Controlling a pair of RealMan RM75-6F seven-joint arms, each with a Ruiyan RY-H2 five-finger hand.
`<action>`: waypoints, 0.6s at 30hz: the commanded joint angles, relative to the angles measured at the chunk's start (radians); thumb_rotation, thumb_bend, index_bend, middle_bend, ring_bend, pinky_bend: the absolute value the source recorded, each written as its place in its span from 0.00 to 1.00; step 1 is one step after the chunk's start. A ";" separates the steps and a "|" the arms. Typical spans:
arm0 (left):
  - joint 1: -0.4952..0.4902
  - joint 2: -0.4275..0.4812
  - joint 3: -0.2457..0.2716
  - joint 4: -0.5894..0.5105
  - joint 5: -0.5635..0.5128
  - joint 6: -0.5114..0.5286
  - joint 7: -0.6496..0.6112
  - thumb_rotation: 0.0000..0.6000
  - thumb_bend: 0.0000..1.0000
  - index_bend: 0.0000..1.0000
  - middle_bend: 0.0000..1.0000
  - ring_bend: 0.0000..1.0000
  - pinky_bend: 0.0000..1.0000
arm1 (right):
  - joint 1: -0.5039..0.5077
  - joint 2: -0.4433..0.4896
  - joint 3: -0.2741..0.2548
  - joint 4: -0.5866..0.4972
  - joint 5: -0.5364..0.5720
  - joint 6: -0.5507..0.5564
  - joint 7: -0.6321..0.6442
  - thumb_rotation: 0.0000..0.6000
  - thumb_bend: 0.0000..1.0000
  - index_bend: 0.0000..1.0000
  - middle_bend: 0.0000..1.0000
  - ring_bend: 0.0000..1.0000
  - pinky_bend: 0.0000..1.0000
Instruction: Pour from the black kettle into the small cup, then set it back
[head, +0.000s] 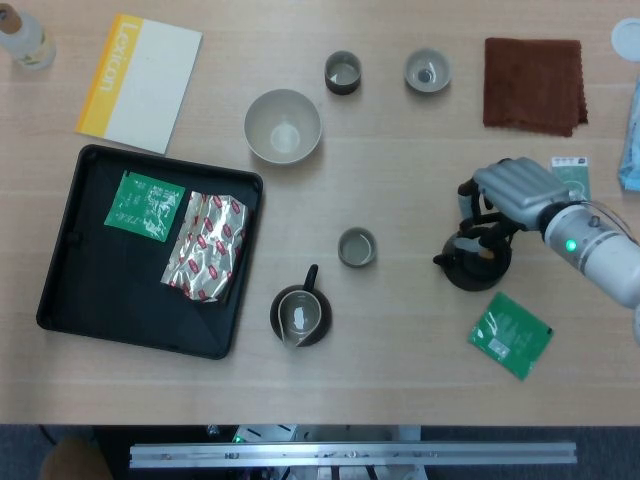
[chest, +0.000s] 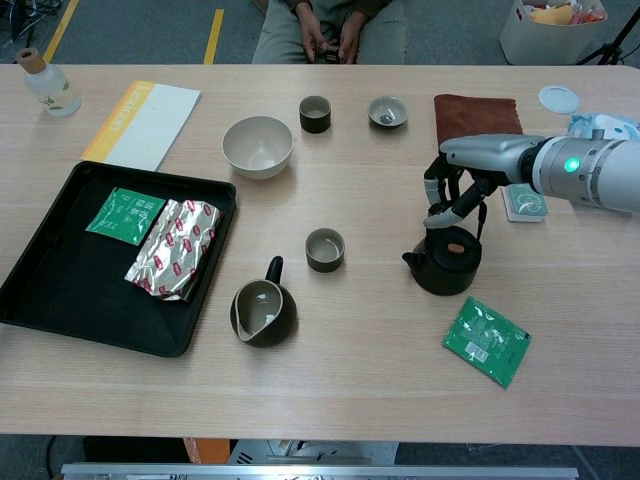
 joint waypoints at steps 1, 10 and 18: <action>0.002 0.001 -0.001 0.002 -0.001 0.002 -0.002 1.00 0.43 0.14 0.24 0.19 0.17 | 0.005 0.010 -0.009 -0.012 0.003 0.000 -0.004 0.68 0.20 0.55 0.53 0.43 0.22; 0.001 -0.004 -0.001 0.011 -0.005 0.000 -0.009 1.00 0.43 0.14 0.24 0.19 0.17 | 0.030 0.037 -0.033 -0.048 0.017 -0.011 -0.016 0.68 0.21 0.56 0.54 0.44 0.22; 0.003 -0.005 -0.002 0.015 -0.008 0.001 -0.014 1.00 0.43 0.14 0.24 0.19 0.17 | 0.050 0.043 -0.052 -0.068 0.026 -0.013 -0.022 0.68 0.22 0.58 0.56 0.46 0.22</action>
